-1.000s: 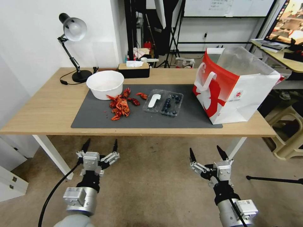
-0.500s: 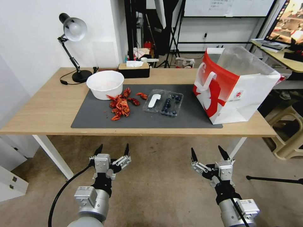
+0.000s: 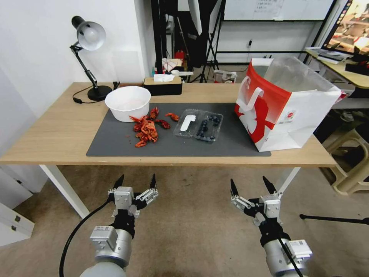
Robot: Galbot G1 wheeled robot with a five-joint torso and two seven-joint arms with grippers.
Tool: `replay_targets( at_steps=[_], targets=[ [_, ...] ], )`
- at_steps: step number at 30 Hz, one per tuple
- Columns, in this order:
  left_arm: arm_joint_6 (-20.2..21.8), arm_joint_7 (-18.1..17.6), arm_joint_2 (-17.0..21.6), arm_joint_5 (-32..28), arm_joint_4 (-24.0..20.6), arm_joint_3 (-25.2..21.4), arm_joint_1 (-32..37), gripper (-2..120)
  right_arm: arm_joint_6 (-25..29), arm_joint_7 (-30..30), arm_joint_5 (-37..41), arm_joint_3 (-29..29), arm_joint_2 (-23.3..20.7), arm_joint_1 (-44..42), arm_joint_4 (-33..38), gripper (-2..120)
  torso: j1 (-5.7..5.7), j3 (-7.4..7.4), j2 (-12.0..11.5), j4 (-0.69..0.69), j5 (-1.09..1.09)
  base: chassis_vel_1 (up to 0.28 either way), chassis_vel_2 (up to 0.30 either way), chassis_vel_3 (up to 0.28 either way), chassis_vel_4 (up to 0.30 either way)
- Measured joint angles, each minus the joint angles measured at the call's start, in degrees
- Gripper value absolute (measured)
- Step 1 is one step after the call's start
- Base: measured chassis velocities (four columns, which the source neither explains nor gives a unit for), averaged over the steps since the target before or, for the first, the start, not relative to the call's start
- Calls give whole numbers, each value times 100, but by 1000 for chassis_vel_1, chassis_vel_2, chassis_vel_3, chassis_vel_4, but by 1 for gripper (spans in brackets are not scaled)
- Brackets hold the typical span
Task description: Close the takeout container lid, then place the container into the takeout bag.
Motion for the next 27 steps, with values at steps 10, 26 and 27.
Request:
replay_targets(
  at_steps=[10,26,27],
  targets=[
    [-37,21,-118,12,-6,-155,69,100,15,482,1752,-594,-1643,1891,-1131,100,0,1,0,1,0,0,0,0,0],
    [-224,23,-229,3,96,-230,152,100,-1708,2817,3288,-2240,-2134,4610,-2212,100,1,1,-1,-1,-2,0,0,0,0],
    [-261,18,-228,-3,119,-233,152,100,-2014,3114,3463,-2339,-2131,4806,-2231,100,1,1,-1,-1,-2,0,0,0,0]
  ],
)
